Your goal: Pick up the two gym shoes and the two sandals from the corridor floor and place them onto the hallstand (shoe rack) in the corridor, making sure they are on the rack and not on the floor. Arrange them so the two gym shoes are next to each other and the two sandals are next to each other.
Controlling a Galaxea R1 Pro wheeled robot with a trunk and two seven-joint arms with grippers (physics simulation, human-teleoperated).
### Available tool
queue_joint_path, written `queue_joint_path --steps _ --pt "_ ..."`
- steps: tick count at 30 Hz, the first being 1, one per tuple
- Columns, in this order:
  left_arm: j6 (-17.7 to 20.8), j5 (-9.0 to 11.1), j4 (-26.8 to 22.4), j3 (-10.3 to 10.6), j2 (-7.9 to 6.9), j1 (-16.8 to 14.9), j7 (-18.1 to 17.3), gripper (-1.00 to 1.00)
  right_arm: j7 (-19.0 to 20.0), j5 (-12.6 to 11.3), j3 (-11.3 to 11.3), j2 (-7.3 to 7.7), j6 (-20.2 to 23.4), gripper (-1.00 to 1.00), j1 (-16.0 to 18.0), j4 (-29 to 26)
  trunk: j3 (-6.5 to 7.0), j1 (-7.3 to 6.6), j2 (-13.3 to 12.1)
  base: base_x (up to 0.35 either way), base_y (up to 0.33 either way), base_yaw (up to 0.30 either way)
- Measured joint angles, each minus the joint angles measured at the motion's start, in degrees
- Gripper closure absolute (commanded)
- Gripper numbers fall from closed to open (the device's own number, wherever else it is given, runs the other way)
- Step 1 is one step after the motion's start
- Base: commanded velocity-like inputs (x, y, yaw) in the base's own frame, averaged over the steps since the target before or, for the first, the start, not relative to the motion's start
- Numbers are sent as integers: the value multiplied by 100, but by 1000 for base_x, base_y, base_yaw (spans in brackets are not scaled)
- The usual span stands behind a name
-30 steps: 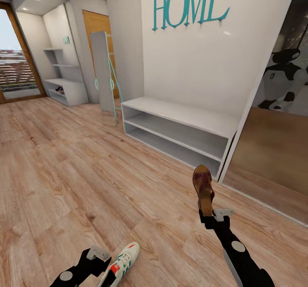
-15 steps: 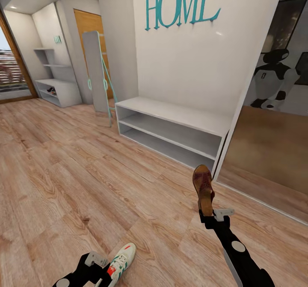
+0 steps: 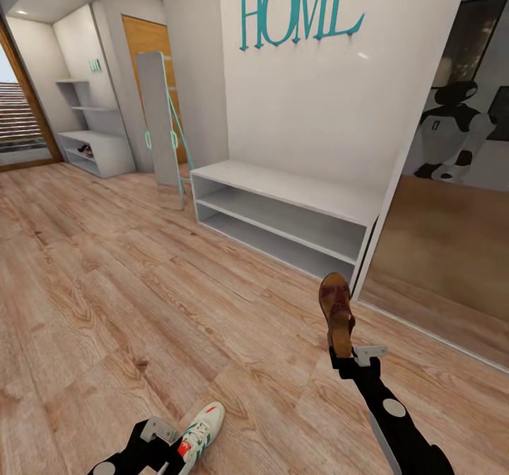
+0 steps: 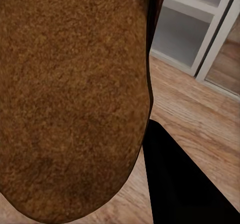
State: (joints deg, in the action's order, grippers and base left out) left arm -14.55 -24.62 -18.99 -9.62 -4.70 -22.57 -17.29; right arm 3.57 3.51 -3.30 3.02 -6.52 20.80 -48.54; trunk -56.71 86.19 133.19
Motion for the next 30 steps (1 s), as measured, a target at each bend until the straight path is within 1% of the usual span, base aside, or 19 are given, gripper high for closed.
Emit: queue_joint_path --steps 5,13,16,21,24,30 --pt "-5 -2 -11 0 -2 1 -3 -100 1 0 -7 0 -1 100 0 0 0 0 0 0 0 0" --pt "-14 -10 -17 8 -2 1 -4 -100 1 0 -9 2 11 100 0 1 -143 175 319 0 0 0" --pt "-14 -78 -18 9 0 1 -4 -100 1 0 -9 6 14 100 0 1 -197 241 440 0 0 0" --pt "-21 -281 -23 9 6 1 -4 -100 1 0 -9 8 16 100 0 1 -287 351 640 0 0 0" --pt "-22 -335 -25 7 8 1 -4 -100 1 0 -9 9 16 100 0 1 -341 417 761 0 0 0" --pt "-25 -372 -12 8 6 1 -5 -100 1 1 -9 9 16 100 0 1 -456 549 1001 0 0 0"
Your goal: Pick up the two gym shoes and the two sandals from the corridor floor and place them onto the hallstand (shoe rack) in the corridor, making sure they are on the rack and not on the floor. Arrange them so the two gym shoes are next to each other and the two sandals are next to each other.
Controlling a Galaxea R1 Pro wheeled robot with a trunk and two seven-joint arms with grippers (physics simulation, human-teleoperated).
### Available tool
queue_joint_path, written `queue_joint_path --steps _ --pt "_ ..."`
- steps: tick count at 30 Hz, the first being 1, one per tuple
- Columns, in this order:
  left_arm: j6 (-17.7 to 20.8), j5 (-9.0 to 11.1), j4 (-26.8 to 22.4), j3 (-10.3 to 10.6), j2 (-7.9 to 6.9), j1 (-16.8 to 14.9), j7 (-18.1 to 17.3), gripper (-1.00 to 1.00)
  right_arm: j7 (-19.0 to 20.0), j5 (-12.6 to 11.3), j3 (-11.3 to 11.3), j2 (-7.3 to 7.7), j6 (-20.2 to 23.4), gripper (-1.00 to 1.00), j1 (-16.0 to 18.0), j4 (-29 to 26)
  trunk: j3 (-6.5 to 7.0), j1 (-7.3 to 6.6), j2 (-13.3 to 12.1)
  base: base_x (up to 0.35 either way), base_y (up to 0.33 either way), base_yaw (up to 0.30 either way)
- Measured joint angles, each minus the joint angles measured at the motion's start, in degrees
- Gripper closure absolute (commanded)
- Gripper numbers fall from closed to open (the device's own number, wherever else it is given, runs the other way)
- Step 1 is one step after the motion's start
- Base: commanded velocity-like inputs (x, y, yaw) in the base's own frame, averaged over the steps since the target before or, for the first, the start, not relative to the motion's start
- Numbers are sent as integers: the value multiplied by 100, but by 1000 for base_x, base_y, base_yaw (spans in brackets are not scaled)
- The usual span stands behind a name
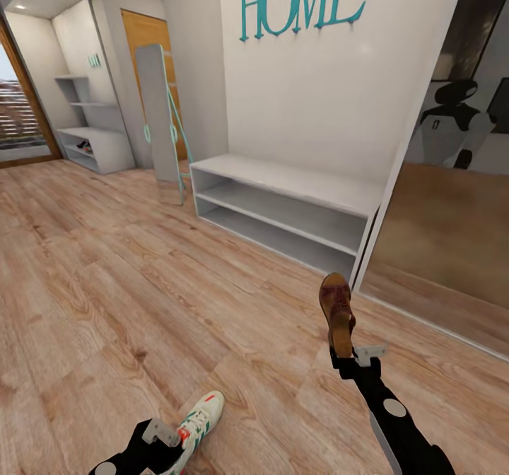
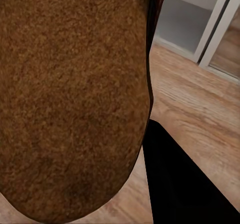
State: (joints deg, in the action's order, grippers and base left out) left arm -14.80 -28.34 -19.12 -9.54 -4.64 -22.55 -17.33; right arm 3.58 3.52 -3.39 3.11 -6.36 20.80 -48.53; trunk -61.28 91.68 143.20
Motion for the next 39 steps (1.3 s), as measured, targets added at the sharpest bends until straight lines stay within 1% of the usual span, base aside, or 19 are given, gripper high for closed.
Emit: queue_joint_path --steps 7,27,31,34,37,39 --pt "-3 -17 4 -5 -4 0 0 -100 0 0 5 0 -2 100 0 0 -189 19 10 0 0 0" --pt "2 -49 -1 -7 -26 0 0 -100 0 0 0 0 -8 100 0 0 -792 70 38 0 0 -24" --pt "11 -80 -33 -10 -36 -11 0 -100 0 -1 0 0 -9 100 1 -1 -803 70 38 0 0 -3" --pt "15 -120 -41 -13 -59 -15 0 -100 0 0 0 0 -9 100 0 0 -871 78 42 0 0 -1" --pt "35 -226 -47 -23 -87 -41 -4 -100 0 0 0 0 -9 100 0 0 -940 86 46 0 0 0" --pt "41 -245 -52 -24 -90 -53 -6 -100 0 0 0 0 -7 100 0 0 -990 91 48 0 0 0"
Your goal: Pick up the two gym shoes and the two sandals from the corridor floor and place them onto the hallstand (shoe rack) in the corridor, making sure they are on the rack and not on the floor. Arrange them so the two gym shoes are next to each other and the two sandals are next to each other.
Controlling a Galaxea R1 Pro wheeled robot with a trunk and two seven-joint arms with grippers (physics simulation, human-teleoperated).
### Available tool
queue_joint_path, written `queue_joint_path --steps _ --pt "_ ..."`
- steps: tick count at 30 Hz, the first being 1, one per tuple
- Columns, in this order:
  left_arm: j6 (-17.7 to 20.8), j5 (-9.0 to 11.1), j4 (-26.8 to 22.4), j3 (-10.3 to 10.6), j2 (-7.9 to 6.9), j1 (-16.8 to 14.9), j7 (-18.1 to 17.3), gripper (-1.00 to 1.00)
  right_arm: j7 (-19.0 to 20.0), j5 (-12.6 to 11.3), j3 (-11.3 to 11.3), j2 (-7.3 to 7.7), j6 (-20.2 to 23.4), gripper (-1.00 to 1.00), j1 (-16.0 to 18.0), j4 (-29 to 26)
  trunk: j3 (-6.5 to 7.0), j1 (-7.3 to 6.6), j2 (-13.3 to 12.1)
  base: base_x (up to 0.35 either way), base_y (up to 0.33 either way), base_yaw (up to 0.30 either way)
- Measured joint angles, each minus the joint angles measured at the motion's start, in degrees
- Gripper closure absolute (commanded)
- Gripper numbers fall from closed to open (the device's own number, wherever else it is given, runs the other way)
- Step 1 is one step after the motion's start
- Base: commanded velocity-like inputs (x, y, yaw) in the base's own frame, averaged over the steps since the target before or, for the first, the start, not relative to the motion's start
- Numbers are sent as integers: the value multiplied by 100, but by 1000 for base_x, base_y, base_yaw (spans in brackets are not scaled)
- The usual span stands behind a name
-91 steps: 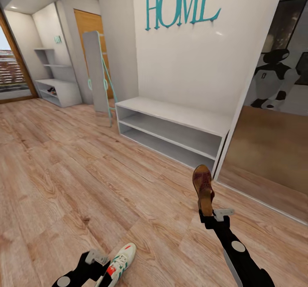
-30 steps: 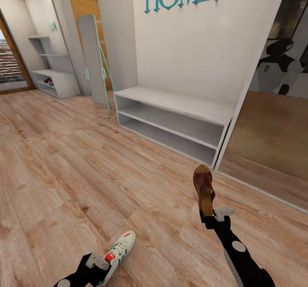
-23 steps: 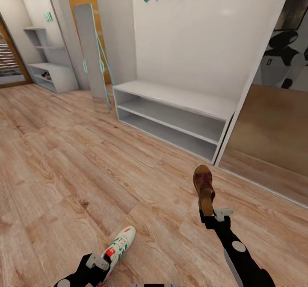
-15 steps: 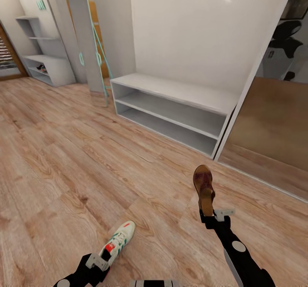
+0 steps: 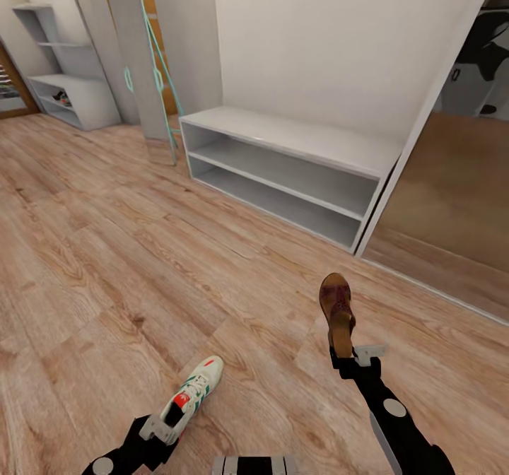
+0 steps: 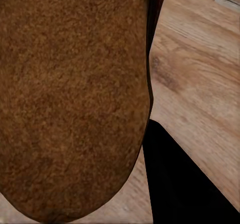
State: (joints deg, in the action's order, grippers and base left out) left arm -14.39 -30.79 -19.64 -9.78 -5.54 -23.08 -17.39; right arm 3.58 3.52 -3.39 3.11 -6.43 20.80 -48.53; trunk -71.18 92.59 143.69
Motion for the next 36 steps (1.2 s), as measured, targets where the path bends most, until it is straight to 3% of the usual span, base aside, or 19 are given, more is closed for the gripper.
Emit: queue_joint_path --steps 6,17,31,36 --pt "3 -17 -5 3 -3 -8 5 -100 0 0 3 0 -2 100 0 0 -172 16 8 0 0 0" --pt "0 -18 -21 6 -8 -16 7 -100 0 -1 4 0 -2 100 0 -1 -271 15 8 0 0 0" --pt "-3 -19 -23 7 -23 -18 35 -100 -2 0 2 0 -2 100 0 0 -634 51 27 0 0 0" --pt "-3 -18 -23 7 -37 -18 48 -100 -6 0 10 -7 -7 100 1 -1 -661 51 27 0 0 0"
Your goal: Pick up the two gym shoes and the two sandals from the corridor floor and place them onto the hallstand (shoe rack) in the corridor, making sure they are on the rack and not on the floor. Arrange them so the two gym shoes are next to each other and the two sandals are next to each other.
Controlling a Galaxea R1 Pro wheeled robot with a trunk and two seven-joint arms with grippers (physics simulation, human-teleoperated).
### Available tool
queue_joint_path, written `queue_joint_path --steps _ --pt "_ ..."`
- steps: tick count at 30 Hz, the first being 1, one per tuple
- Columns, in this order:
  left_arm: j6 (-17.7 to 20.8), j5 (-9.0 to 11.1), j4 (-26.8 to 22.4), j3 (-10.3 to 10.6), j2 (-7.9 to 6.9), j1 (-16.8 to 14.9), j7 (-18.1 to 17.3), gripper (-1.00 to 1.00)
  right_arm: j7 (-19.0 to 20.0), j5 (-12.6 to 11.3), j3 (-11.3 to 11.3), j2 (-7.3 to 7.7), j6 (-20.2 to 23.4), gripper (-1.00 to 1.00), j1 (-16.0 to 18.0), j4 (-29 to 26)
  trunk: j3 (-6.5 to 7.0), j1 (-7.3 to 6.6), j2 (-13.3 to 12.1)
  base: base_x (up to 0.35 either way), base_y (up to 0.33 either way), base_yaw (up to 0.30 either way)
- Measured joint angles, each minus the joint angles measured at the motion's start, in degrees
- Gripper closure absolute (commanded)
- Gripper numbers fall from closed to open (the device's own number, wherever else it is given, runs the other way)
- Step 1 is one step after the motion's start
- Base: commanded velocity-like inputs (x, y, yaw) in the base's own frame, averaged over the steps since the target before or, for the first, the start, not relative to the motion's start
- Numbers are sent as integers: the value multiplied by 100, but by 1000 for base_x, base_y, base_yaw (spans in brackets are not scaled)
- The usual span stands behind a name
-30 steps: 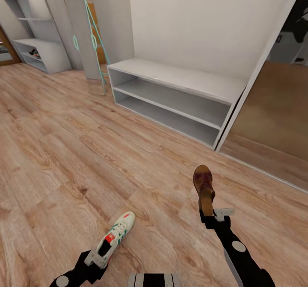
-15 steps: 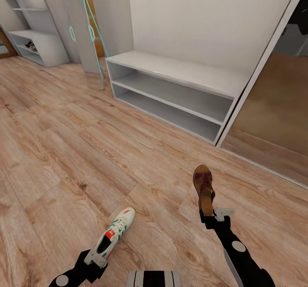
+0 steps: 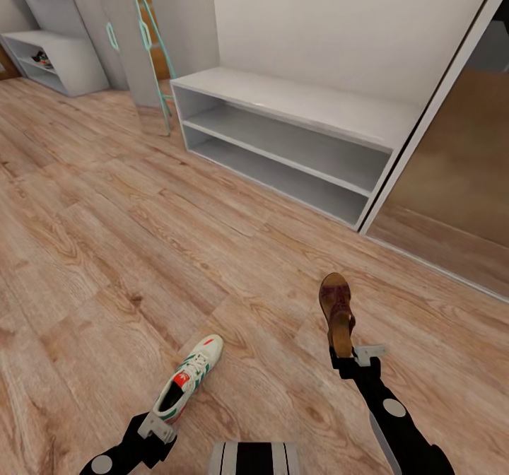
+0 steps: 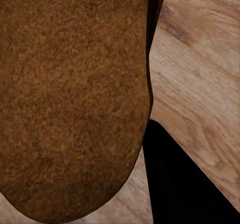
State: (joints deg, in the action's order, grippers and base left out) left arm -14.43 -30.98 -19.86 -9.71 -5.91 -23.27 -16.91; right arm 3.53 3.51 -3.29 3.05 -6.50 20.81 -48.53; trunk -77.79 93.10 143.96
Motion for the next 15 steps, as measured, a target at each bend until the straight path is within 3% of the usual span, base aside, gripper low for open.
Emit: queue_joint_path --steps 15 --pt "-8 0 8 0 -2 9 14 -100 -3 0 -1 4 -4 100 0 0 -7 0 0 0 0 0"
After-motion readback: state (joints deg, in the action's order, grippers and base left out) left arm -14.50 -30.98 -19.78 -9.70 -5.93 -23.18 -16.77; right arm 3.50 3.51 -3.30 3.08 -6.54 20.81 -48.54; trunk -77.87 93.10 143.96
